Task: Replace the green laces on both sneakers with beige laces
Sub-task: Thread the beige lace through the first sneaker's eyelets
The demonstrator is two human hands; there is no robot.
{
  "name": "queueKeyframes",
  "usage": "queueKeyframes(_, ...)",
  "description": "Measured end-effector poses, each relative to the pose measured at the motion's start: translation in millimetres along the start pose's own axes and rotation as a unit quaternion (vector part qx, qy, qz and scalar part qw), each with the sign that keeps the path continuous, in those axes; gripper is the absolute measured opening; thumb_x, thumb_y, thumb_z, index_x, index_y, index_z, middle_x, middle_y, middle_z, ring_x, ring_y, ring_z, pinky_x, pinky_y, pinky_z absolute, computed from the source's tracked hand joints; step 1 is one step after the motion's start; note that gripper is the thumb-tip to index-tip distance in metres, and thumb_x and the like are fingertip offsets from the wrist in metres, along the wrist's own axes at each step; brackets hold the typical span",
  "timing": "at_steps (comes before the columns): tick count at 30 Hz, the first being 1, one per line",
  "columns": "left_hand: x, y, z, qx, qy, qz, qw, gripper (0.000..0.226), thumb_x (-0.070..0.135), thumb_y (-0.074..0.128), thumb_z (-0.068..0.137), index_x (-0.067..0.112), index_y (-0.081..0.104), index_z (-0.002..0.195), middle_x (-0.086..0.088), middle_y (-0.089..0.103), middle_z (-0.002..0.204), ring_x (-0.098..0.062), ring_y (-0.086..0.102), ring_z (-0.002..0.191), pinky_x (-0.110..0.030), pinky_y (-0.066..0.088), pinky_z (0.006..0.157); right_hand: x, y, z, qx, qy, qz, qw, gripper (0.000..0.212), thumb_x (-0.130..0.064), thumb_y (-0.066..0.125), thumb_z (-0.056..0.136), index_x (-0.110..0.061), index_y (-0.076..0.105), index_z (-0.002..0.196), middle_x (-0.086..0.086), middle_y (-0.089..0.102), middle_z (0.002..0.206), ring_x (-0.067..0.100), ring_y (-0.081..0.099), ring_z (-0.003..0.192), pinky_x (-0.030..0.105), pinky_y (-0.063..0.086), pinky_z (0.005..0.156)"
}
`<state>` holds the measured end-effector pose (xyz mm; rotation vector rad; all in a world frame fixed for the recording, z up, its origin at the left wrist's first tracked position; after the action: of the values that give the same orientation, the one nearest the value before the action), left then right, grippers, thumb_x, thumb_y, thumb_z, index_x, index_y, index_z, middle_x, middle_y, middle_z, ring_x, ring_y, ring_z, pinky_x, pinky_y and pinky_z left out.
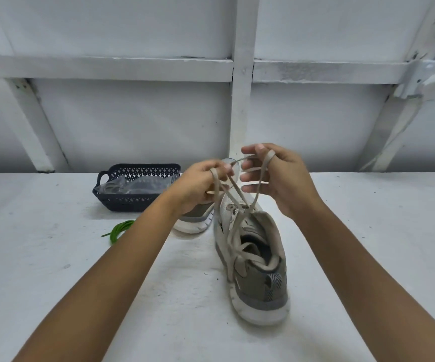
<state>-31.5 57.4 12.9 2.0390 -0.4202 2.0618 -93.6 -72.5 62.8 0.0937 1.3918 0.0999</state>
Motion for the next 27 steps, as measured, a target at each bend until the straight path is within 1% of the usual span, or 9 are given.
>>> queueKeyframes(5, 18, -26, -10, -0.003, -0.024, -0.112, 0.993, 0.029, 0.035, 0.039, 0.098, 0.015, 0.057, 0.087, 0.001, 0.052, 0.066, -0.013, 0.058, 0.057, -0.029, 0.050, 0.061, 12, 12, -8, -0.001, 0.010, -0.026, 1.000, 0.023, -0.014, 0.041, 0.101, -0.007, 0.060, 0.091, 0.007, 0.055, 0.070, 0.013, 0.057, 0.046, 0.026, 0.051, 0.045)
queueKeyframes(8, 38, -44, -15, -0.034, -0.002, -0.143, 0.989, 0.026, 0.037, 0.043, 0.093, 0.017, 0.058, 0.087, 0.004, 0.053, 0.063, -0.012, 0.057, 0.058, -0.030, 0.052, 0.063, 27, 27, -18, -0.090, 0.017, -0.172, 0.981, 0.024, 0.003, 0.042, 0.095, -0.005, 0.064, 0.099, 0.006, 0.059, 0.076, 0.015, 0.060, 0.057, 0.027, 0.055, 0.057)
queueKeyframes(9, 46, -50, -17, -0.045, 0.011, -0.164, 0.985, 0.026, 0.039, 0.045, 0.089, 0.017, 0.060, 0.085, 0.005, 0.052, 0.064, -0.012, 0.056, 0.059, -0.029, 0.051, 0.062, 32, 37, -24, -0.163, 0.011, -0.285, 0.945, 0.029, 0.005, 0.042, 0.093, -0.008, 0.065, 0.105, 0.003, 0.062, 0.081, 0.015, 0.062, 0.064, 0.028, 0.056, 0.064)
queueKeyframes(12, 65, -59, -20, -0.053, 0.057, -0.187, 0.979, 0.026, 0.039, 0.047, 0.084, 0.019, 0.064, 0.080, 0.005, 0.050, 0.061, -0.012, 0.053, 0.061, -0.028, 0.046, 0.066, 51, 58, -42, -0.336, -0.032, -0.572, 0.748, 0.032, -0.004, 0.042, 0.093, -0.018, 0.060, 0.115, -0.002, 0.065, 0.101, 0.017, 0.061, 0.088, 0.033, 0.052, 0.077)
queueKeyframes(13, 70, -59, -21, -0.052, 0.068, -0.187, 0.979, 0.026, 0.038, 0.047, 0.083, 0.020, 0.064, 0.078, 0.006, 0.048, 0.058, -0.012, 0.052, 0.060, -0.029, 0.044, 0.067, 48, 60, -42, -0.327, -0.037, -0.579, 0.746, 0.032, -0.005, 0.041, 0.094, -0.019, 0.060, 0.114, -0.003, 0.063, 0.104, 0.019, 0.060, 0.093, 0.033, 0.050, 0.077)
queueKeyframes(17, 82, -52, -22, -0.052, 0.090, -0.157, 0.982, 0.023, 0.033, 0.047, 0.087, 0.018, 0.061, 0.076, 0.008, 0.041, 0.052, -0.010, 0.047, 0.053, -0.026, 0.046, 0.062, 24, 49, -23, -0.177, -0.010, -0.455, 0.873, 0.026, -0.022, 0.045, 0.096, -0.027, 0.065, 0.111, -0.004, 0.067, 0.101, 0.015, 0.061, 0.082, 0.031, 0.050, 0.073)
queueKeyframes(20, 88, -44, -17, -0.040, 0.086, -0.117, 0.989, 0.024, 0.030, 0.044, 0.093, 0.017, 0.056, 0.078, 0.008, 0.038, 0.053, -0.009, 0.045, 0.053, -0.024, 0.046, 0.059, 15, 57, -14, -0.185, -0.052, -0.434, 0.880, 0.031, -0.048, 0.051, 0.092, -0.028, 0.068, 0.107, -0.004, 0.065, 0.092, 0.009, 0.059, 0.081, 0.027, 0.048, 0.074)
queueKeyframes(23, 92, -40, -10, -0.017, 0.081, -0.098, 0.992, 0.025, 0.030, 0.042, 0.096, 0.017, 0.054, 0.078, 0.008, 0.040, 0.052, -0.009, 0.044, 0.054, -0.026, 0.043, 0.061, 16, 72, -11, -0.217, -0.082, -0.441, 0.867, 0.028, -0.038, 0.055, 0.093, -0.017, 0.072, 0.092, -0.007, 0.051, 0.063, -0.001, 0.044, 0.049, 0.012, 0.033, 0.049)
queueKeyframes(27, 89, -50, -5, 0.067, 0.112, 0.057, 0.990, 0.014, 0.029, 0.051, 0.095, 0.016, 0.055, 0.092, 0.003, 0.047, 0.079, -0.012, 0.048, 0.073, -0.028, 0.043, 0.069, -5, 65, 2, -0.167, -0.039, -0.245, 0.954, 0.027, -0.022, 0.049, 0.098, -0.015, 0.064, 0.076, -0.003, 0.052, 0.055, 0.002, 0.044, 0.041, 0.016, 0.034, 0.043)
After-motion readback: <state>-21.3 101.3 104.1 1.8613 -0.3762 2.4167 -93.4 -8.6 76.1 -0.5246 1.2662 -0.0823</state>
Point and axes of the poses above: each hand's wrist, its own z-axis towards the middle knuckle, its own y-axis out of the palm, x = y × z, the point moved 6 cm from there along z, towards the middle knuckle
